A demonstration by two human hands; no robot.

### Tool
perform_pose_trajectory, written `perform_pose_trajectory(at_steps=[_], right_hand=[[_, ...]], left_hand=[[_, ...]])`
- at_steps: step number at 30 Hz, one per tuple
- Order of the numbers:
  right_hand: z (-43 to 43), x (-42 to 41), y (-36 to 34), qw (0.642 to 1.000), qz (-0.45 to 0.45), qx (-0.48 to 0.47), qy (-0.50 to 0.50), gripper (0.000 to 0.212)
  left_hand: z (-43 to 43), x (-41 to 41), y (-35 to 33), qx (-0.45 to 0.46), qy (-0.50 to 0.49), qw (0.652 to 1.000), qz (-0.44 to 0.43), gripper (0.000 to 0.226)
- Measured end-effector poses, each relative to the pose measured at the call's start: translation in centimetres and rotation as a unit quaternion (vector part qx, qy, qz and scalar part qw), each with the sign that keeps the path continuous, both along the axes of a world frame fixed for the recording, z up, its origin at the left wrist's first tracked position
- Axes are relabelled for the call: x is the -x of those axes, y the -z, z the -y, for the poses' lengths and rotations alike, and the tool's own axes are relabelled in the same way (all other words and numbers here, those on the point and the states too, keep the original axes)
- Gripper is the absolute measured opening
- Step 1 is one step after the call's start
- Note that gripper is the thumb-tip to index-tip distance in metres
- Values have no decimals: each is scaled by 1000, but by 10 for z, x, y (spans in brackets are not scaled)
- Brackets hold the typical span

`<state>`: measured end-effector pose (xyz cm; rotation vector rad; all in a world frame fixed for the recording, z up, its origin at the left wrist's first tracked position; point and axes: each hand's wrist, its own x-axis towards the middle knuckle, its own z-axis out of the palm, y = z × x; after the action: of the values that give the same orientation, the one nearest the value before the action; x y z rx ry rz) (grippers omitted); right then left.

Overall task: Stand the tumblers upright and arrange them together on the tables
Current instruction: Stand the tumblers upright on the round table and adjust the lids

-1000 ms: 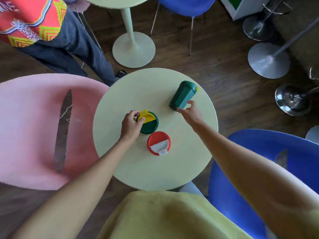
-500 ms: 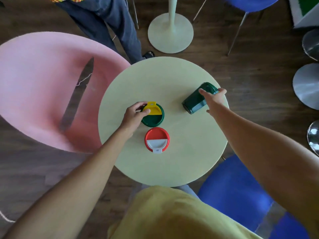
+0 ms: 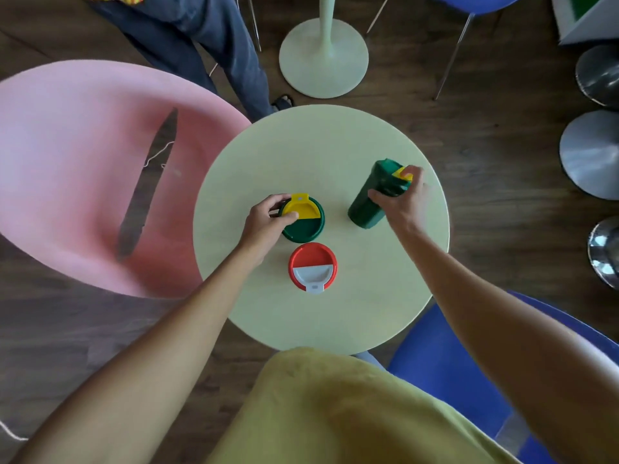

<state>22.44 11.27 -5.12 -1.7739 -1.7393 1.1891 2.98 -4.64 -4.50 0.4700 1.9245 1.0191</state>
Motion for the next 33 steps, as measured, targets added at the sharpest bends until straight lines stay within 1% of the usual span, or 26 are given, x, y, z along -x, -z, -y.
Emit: perform_pose_trajectory(at_steps=[3, 6, 11, 14, 16, 18, 19, 21, 23, 25, 28, 33], right_hand=[[37, -4, 3, 999, 10, -3, -43, 64], [62, -8, 8, 997, 4, -18, -78, 61], [88, -8, 11, 993, 7, -38, -112, 61], [90, -6, 7, 995, -5, -27, -98, 62], [84, -5, 4, 999, -34, 13, -40, 71], [76, -3, 4, 992, -58, 106, 35, 82], [73, -3, 3, 984, -63, 158, 56, 82], [69, -1, 0, 966, -82, 234, 69, 74], [63, 1, -5, 957, -107, 260, 75, 69], [56, 3, -8, 959, -93, 261, 59, 67], [46, 5, -12, 966, -35, 258, -7, 66], [42, 7, -18, 960, 24, 255, -112, 63]], left_hand=[[3, -2, -5, -1, 43, 998, -48, 47], [7, -4, -7, -3, 76, 994, -75, 53], [8, -2, -9, 2, 90, 992, -83, 54], [8, 1, -10, 7, 95, 992, -84, 53], [7, 2, -10, 7, 96, 992, -80, 53], [8, 2, -11, 10, 98, 992, -80, 52], [8, 2, -11, 11, 97, 992, -80, 52], [8, 2, -11, 11, 97, 992, -78, 52], [8, 3, -11, 12, 97, 992, -78, 53], [8, 3, -10, 15, 95, 992, -77, 53], [7, 2, -11, 16, 92, 993, -74, 52], [7, 1, -13, 16, 88, 993, -72, 52]])
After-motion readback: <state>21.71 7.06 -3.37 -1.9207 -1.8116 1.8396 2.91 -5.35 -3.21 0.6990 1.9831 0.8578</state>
